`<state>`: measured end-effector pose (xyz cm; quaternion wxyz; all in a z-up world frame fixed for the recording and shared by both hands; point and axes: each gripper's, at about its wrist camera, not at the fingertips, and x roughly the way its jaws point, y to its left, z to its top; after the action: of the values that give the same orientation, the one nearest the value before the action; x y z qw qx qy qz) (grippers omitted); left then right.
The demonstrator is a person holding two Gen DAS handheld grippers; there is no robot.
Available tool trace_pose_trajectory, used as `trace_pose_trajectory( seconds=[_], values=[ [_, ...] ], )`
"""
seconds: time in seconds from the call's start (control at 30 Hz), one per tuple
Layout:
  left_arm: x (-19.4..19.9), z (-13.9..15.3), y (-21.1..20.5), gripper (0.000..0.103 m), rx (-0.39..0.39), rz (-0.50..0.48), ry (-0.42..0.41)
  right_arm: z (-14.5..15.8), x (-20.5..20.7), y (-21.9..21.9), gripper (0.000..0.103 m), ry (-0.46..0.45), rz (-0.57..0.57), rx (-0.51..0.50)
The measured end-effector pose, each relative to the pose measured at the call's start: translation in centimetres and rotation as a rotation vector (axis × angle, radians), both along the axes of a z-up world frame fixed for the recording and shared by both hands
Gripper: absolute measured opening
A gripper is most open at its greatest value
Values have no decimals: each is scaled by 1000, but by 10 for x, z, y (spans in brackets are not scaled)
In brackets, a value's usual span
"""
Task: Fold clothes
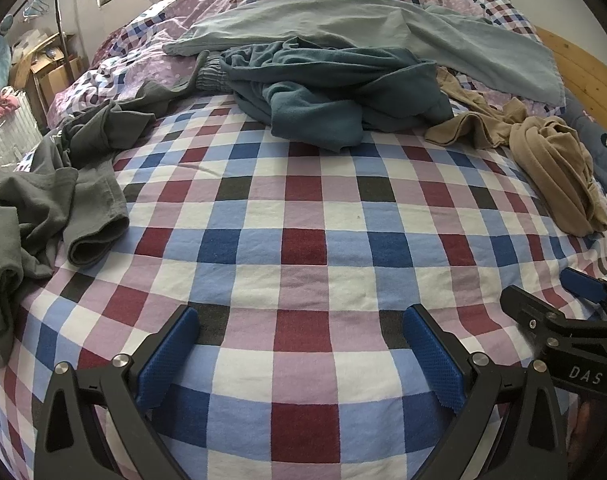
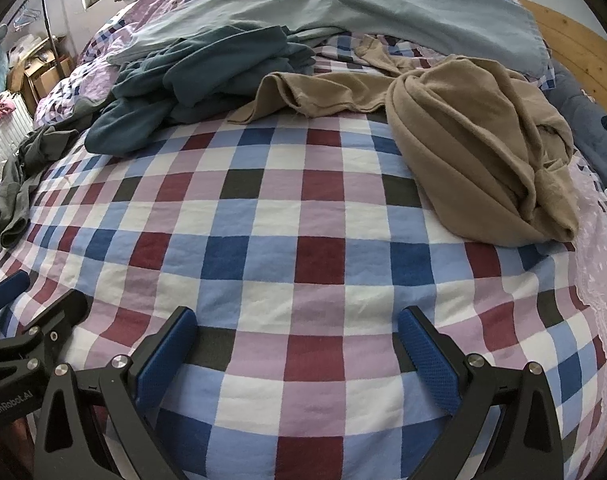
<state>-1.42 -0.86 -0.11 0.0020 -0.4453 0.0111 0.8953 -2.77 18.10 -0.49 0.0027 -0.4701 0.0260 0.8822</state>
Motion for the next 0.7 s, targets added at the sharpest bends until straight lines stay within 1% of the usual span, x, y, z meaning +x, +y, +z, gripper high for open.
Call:
trace_pose_trajectory(
  seconds=[0.07,0.33,0.5,0.63,0.7],
  values=[
    [-1,-2,0,103,-1,-1,1,0,0,3,103,3,-6,7],
    [6,-2,8,103,-34,12,9,-1,7,-13,103,13,-23,34],
    [7,-4,5,103,-12,12,12,-3,5,-11,103,11,-24,16],
    [7,-3,2,103,6,10,14,-5,-6,-5,103,6,-19,-5],
    [9,-2,0,103,29,5,20,-6,-9,-2,103,2,-14,-14]
  ],
)
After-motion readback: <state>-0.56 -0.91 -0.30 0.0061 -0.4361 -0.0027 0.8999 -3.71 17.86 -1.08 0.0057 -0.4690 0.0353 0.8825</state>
